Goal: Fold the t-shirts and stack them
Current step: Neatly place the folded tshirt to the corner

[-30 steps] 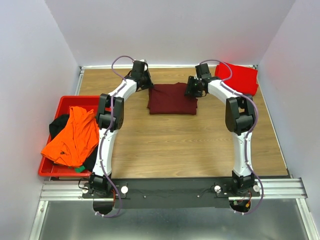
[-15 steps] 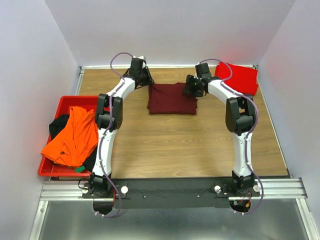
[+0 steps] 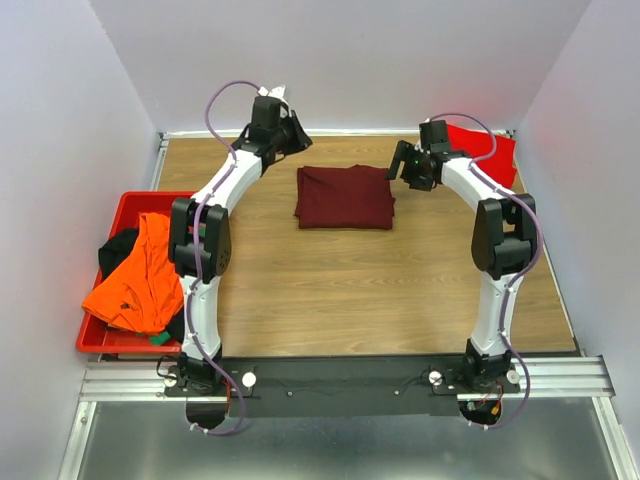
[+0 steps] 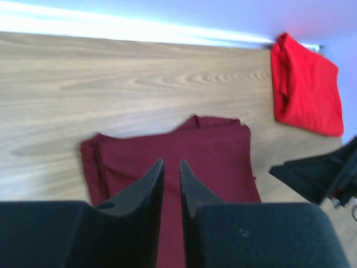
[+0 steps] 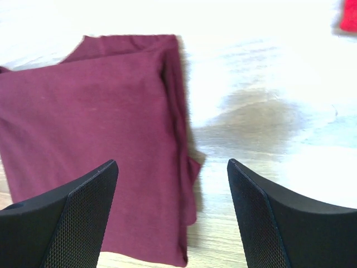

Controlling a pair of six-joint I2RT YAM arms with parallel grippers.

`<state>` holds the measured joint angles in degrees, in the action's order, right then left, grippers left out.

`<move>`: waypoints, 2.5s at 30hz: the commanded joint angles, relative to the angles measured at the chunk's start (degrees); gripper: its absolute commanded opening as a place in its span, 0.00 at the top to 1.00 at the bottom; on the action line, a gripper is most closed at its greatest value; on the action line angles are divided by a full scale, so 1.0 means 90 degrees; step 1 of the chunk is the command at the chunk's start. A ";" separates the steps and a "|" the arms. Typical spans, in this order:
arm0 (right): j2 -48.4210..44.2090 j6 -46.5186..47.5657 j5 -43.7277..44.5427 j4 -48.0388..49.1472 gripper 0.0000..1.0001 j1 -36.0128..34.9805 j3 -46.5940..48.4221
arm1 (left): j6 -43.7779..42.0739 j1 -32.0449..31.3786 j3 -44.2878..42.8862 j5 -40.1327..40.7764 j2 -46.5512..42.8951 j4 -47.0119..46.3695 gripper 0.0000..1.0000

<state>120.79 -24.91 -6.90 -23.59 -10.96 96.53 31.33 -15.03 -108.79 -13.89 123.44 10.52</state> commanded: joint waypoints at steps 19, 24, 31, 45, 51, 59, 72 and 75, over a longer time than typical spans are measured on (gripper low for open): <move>0.0446 -0.0465 -0.0552 0.0395 0.19 0.0007 -0.0579 | 0.0142 -0.2012 0.1375 -0.0088 -0.0122 0.0022 0.90; 0.0495 -0.0533 -0.0679 0.0522 0.22 0.0017 -0.0774 | 0.0132 -0.2266 0.1326 -0.0029 0.0181 0.0051 0.91; 0.0485 -0.0670 -0.0767 0.0707 0.26 -0.0022 -0.1009 | 0.0112 -0.2481 0.1200 0.0118 0.0542 0.0178 0.93; 0.1012 -0.0983 -0.0660 0.0893 0.45 -0.0374 -0.0902 | 0.0025 -0.2559 0.1034 0.0196 0.0679 0.0373 0.94; 0.1207 -0.1031 -0.0533 0.0903 0.74 -0.0432 -0.0784 | -0.0102 -0.2559 0.0595 0.0274 0.0582 0.0705 0.96; 0.1120 -0.0876 0.0091 0.0883 1.00 -0.0462 -0.0706 | -0.0346 -0.2306 0.0106 0.0459 -0.0178 0.1282 0.96; 0.0846 0.0296 0.2257 0.0025 1.00 -0.0452 0.0367 | -0.0766 -0.1202 0.1570 0.0401 -0.1888 0.1272 0.96; 0.0944 0.0569 0.2640 -0.0103 0.99 -0.0442 0.0680 | -0.0835 -0.1065 0.1833 0.0381 -0.2094 0.1243 0.96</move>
<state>127.72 -24.58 6.39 -20.45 -15.31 98.43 25.82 -25.12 -95.59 -10.68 106.54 21.23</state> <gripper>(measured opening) 0.019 0.042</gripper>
